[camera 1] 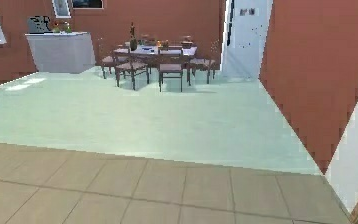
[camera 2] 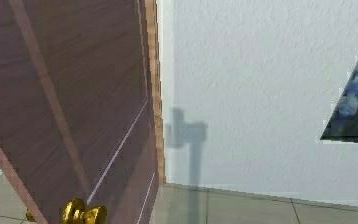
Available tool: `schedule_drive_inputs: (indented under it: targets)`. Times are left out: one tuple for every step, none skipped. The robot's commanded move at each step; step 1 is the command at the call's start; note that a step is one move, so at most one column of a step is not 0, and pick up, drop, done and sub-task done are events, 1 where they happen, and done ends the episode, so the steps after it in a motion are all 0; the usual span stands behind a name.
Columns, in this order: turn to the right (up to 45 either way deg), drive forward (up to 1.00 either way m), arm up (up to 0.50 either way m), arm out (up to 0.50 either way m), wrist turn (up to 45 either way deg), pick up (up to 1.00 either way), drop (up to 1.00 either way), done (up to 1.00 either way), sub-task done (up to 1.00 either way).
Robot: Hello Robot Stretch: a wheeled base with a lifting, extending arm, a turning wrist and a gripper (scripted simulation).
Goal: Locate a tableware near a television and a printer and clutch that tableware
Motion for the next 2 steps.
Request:
schedule_drive_inputs:
  targets:
    - [3.0,0.0,0.0,0.0,0.0,0.0,0.0,0.0,0.0]
    - [-45.0,0.0,0.0,0.0,0.0,0.0,0.0,0.0,0.0]
